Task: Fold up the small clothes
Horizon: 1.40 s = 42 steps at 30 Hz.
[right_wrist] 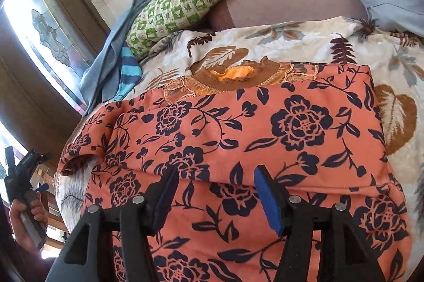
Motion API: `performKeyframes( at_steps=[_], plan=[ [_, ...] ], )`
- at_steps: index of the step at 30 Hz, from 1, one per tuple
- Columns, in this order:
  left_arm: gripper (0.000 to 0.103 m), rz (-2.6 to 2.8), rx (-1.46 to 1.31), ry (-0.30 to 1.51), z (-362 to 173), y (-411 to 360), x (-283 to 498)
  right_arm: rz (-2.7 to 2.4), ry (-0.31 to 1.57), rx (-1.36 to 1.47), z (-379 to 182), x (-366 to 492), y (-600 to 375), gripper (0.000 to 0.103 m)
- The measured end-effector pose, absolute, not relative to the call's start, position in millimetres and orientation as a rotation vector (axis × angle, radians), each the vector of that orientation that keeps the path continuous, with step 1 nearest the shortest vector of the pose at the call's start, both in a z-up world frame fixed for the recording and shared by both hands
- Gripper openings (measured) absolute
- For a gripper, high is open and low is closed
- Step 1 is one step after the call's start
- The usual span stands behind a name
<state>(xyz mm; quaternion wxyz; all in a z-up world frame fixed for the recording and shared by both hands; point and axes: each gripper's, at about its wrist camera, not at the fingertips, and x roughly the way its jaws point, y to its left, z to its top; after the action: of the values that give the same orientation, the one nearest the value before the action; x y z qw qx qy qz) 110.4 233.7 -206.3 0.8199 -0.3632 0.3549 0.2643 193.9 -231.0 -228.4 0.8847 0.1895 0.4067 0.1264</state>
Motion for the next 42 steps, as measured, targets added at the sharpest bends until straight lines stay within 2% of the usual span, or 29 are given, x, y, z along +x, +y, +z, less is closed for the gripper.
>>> performKeyframes(
  at_steps=[5, 9, 13, 18, 19, 21, 22, 23, 25, 27, 28, 32, 36, 42],
  plan=[
    [0.103, 0.523, -0.973, 0.786, -231.8, 240.3, 95.0, 0.315, 0.916, 0.549, -241.4, 210.0, -235.6, 0.063],
    [0.103, 0.465, -1.089, 0.771, -243.1, 251.8, 107.5, 0.358, 0.882, 0.477, -224.7, 211.4, -221.7, 0.063],
    [0.103, 0.495, -1.113, 0.815, -258.4, 268.9, 130.2, 0.350, 0.857, 0.371, -218.8, 206.2, -213.1, 0.063],
    [0.100, 0.461, -1.081, 0.746, -252.2, 274.4, 147.5, 0.340, 0.847, 0.376, -220.4, 209.8, -219.2, 0.063],
    [0.095, 0.459, -1.078, 0.747, -251.4, 275.7, 150.4, 0.337, 0.848, 0.384, -221.0, 211.3, -221.0, 0.063],
    [0.077, 0.444, -1.075, 0.744, -250.4, 278.9, 154.6, 0.332, 0.847, 0.400, -221.7, 214.0, -225.1, 0.063],
    [0.056, 0.421, -1.092, 0.744, -251.9, 280.9, 157.3, 0.330, 0.847, 0.407, -221.8, 215.0, -227.0, 0.063],
    [0.041, 0.394, -1.114, 0.752, -255.6, 282.7, 160.2, 0.330, 0.846, 0.413, -221.7, 215.8, -228.9, 0.063],
    [0.038, 0.369, -1.146, 0.777, -262.6, 283.5, 167.3, 0.321, 0.845, 0.423, -221.9, 217.8, -232.5, 0.063],
    [0.025, 0.373, -1.148, 0.780, -264.8, 284.3, 171.3, 0.314, 0.846, 0.439, -222.2, 220.3, -236.6, 0.063],
    [0.014, 0.374, -1.144, 0.769, -263.1, 285.4, 172.0, 0.312, 0.847, 0.450, -222.6, 221.6, -239.2, 0.063],
    [0.010, 0.369, -1.034, 0.705, -232.8, 284.1, 170.0, 0.288, 0.843, 0.482, -224.3, 225.1, -250.5, 0.063],
    [0.009, 0.299, -0.878, 0.636, -177.1, 262.2, 178.4, 0.231, 0.833, 0.521, -225.0, 228.6, -267.2, 0.063],
    [0.009, 0.085, -0.594, 0.551, -80.8, 171.7, 200.0, 0.128, 0.793, 0.678, -228.4, 229.0, -312.7, 0.063]
  ],
)
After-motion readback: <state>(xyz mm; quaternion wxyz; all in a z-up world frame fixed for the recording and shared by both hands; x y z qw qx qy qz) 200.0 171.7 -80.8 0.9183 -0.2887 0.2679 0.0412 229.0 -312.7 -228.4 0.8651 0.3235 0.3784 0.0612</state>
